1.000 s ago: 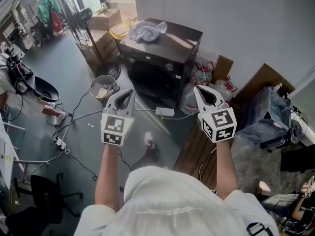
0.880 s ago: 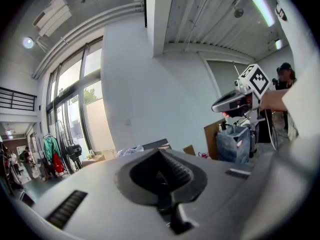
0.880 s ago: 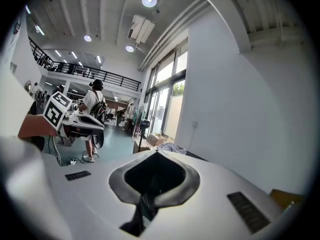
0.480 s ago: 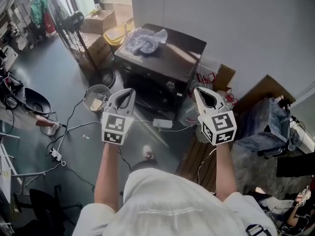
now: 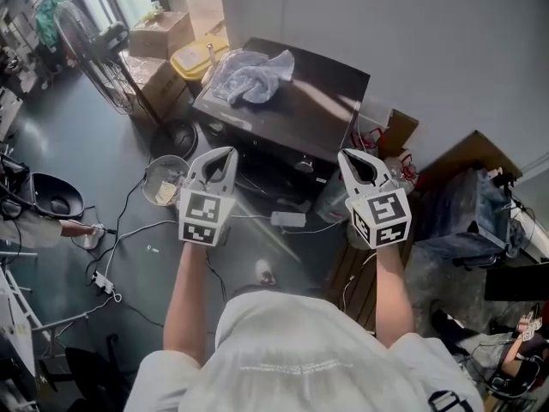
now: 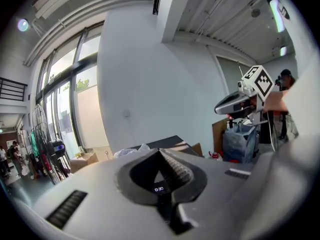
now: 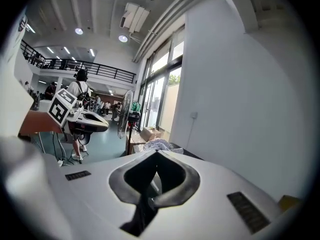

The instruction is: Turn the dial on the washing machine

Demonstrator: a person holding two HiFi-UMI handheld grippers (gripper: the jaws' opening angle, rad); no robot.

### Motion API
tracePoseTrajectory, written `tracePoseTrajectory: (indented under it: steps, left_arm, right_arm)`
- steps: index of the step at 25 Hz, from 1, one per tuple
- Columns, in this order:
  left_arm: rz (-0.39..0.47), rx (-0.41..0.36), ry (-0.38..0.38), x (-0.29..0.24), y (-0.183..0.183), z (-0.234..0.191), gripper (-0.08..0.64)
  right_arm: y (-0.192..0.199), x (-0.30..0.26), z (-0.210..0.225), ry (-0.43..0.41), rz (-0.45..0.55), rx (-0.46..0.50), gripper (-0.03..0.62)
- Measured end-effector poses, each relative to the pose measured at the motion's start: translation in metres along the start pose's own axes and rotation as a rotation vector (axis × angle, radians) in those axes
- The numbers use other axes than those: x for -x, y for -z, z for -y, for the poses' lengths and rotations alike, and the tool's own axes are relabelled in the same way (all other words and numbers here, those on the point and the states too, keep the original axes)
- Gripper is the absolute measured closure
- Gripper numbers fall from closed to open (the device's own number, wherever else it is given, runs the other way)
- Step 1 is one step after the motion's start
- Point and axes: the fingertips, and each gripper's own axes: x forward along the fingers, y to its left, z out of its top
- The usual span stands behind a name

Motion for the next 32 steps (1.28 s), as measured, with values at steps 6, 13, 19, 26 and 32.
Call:
tracePoseTrajectory:
  steps: [6,13,19,26,32]
  left_arm:
    - [-0.073,0.045,0.023,-0.043,0.025,-0.002,0.548]
    - [-0.197,0.135,0.066,-0.089,0.065,0.026,0.546]
    - [-0.283,0.190,0.099,-0.125,0.101,0.070,0.412]
    - [-0.360,0.239,0.169,-0.160,0.137,0.123,0.353]
    - [-0.391,0.301,0.199,-0.192,0.167,0.155,0.327]
  right_arm:
    - [0.021,-0.031,0.020,-0.024,-0.035,-0.040,0.577]
    - [0.041,-0.073,0.037,-0.146,-0.075,-0.019,0.577]
    - [0.075,-0.085,0.055,-0.185,-0.140,-0.019,0.577]
    - [0.122,-0.082,0.065,-0.192,-0.234,-0.037,0.577]
    - [0.157,-0.074,0.067,-0.166,-0.301,-0.096,0.577]
